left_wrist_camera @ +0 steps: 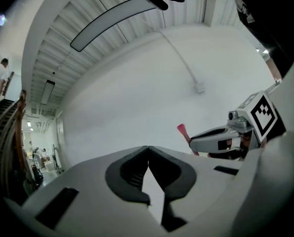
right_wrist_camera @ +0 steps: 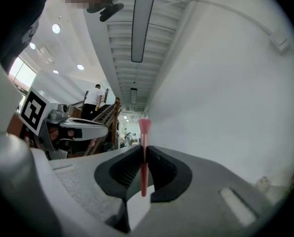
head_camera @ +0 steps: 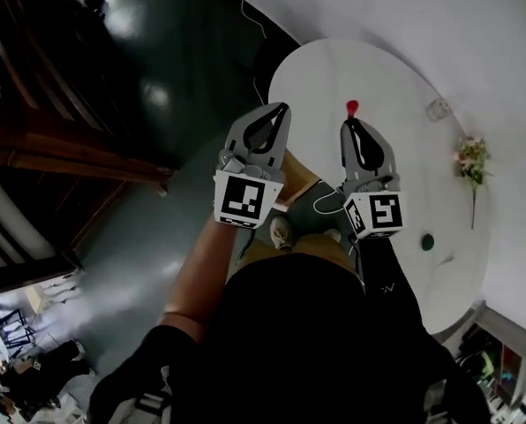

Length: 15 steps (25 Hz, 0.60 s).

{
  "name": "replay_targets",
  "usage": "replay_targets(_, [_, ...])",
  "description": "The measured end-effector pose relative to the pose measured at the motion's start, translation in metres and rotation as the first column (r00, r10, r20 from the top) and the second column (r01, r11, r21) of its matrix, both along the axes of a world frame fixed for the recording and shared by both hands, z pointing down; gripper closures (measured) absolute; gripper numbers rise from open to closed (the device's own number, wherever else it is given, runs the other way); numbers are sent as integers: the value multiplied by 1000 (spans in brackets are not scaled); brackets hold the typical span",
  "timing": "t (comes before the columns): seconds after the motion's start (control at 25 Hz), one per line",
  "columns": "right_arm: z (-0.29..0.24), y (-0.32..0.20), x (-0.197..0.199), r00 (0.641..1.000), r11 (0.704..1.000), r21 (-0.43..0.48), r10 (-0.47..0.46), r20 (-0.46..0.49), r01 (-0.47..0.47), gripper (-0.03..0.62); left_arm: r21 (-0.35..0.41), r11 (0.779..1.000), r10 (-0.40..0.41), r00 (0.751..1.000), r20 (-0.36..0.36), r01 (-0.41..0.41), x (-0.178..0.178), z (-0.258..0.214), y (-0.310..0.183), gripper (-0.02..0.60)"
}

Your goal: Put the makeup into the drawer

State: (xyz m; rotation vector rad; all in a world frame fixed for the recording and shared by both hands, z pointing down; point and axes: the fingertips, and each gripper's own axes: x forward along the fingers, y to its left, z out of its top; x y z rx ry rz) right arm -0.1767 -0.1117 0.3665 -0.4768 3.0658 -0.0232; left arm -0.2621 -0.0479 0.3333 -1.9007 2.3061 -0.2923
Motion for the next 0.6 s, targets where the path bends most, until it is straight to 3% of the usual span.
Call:
replay_targets(0.12, [6, 16, -25, 999, 999, 0, -43, -3, 43, 545, -4, 999, -44, 999, -6, 44, -23, 3, 22, 572])
replay_targets(0.28, [20, 38, -57, 990, 990, -17, -144, -8, 143, 545, -24, 999, -27, 998, 59, 28, -37, 4, 38, 572])
replay_targets(0.4, [59, 52, -81, 973, 978, -55, -206, -106, 201, 545, -42, 999, -20, 996, 87, 24, -44, 7, 45, 572])
replay_targets(0.6, [136, 72, -102, 919, 961, -154, -266, -291, 229, 545, -68, 997, -16, 998, 54, 20, -50, 24, 57, 572])
